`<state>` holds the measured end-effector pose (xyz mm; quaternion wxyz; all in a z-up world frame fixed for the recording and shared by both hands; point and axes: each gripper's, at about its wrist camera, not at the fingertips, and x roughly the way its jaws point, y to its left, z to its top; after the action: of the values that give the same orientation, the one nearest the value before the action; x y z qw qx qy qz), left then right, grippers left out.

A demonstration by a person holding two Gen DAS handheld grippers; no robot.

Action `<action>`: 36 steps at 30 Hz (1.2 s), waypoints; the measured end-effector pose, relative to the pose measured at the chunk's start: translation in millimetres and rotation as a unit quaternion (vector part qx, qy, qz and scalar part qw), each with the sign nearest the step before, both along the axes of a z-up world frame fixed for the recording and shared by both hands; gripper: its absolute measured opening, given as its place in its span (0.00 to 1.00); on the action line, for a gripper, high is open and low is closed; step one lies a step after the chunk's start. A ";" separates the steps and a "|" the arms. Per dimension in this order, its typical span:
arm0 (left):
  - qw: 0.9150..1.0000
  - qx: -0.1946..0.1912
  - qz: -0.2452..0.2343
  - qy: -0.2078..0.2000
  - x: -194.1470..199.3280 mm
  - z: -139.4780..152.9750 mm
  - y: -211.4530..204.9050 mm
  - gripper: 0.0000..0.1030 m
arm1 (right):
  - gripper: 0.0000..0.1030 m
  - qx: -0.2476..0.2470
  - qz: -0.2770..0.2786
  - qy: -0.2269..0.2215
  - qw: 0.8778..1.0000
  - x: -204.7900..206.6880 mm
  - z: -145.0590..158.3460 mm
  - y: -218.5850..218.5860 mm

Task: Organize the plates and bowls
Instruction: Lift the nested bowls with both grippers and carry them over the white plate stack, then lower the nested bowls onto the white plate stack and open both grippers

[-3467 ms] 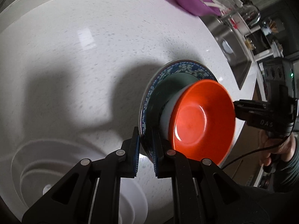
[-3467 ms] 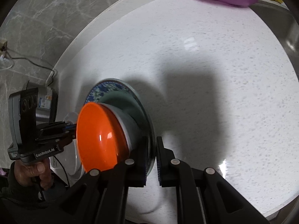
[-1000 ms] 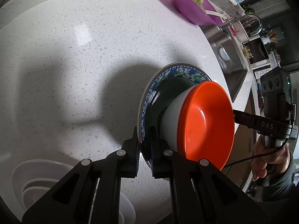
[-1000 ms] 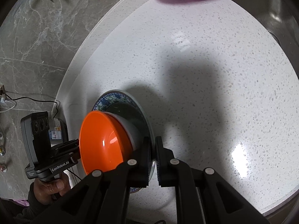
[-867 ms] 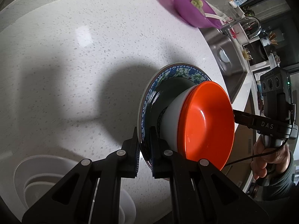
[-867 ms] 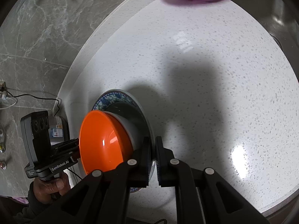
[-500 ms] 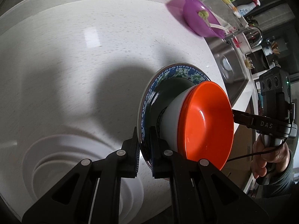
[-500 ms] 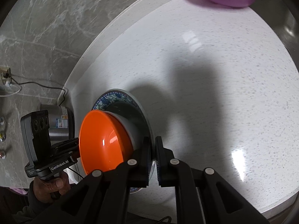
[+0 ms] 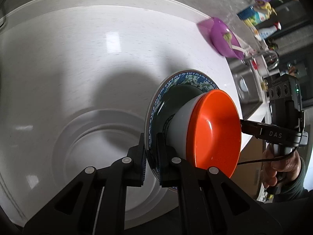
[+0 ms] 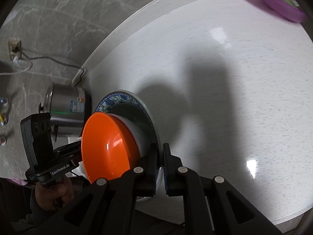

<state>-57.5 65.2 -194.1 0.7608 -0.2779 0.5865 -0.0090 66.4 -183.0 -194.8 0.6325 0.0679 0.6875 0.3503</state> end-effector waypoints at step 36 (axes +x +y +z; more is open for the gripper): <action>0.995 -0.018 0.092 0.021 -127.3 -81.0 81.1 0.05 | 0.10 -0.046 0.098 0.010 0.994 -65.4 -54.2 95.8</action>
<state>-184.8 146.4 -275.1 0.7406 -0.3447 0.5741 0.0565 1.1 -87.1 -249.0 0.5908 -0.0254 0.7126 0.3775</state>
